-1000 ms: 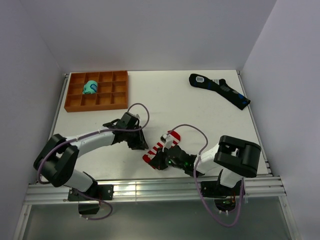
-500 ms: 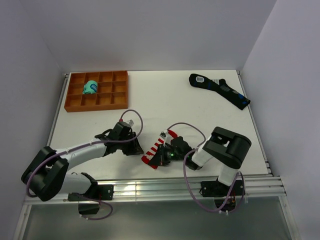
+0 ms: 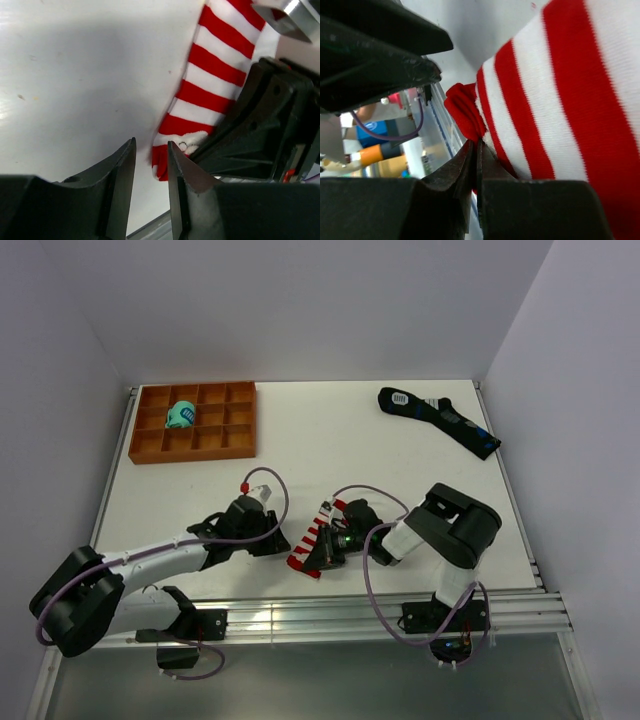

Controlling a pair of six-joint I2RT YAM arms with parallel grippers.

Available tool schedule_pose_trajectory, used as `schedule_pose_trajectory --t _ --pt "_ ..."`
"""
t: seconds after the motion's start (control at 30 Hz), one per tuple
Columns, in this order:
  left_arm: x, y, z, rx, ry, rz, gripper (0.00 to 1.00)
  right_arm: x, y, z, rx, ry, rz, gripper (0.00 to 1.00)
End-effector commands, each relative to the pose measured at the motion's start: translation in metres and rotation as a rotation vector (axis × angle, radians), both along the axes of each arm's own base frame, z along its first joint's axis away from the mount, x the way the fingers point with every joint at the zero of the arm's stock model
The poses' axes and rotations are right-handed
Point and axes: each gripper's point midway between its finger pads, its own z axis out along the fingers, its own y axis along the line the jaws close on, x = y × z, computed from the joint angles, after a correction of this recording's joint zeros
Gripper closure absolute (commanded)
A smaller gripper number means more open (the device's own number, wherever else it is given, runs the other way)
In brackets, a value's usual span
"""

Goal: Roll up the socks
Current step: Roll the sock at the center of the board.

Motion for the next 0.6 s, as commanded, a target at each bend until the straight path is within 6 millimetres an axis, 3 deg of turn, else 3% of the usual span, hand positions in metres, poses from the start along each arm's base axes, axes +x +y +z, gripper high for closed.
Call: schedule_pose_trajectory --t 0.0,0.07,0.23,0.37,0.57 --pt "0.005 -0.006 0.013 -0.038 -0.121 -0.008 0.63 -0.035 -0.046 -0.051 -0.248 0.241 0.000 0.92" --pt "0.006 -0.008 0.019 -0.060 -0.153 -0.009 0.63 -0.035 -0.047 -0.050 -0.233 0.277 0.004 0.92" --pt "-0.002 -0.009 0.008 -0.011 -0.166 -0.050 0.62 -0.034 -0.051 -0.050 -0.228 0.325 0.008 0.92" --pt "-0.010 -0.021 0.019 -0.055 -0.216 -0.105 0.62 -0.035 -0.050 -0.047 -0.217 0.359 0.014 0.92" --pt "-0.019 -0.018 0.010 -0.082 -0.218 -0.105 0.60 -0.031 -0.052 -0.045 -0.208 0.421 -0.017 0.92"
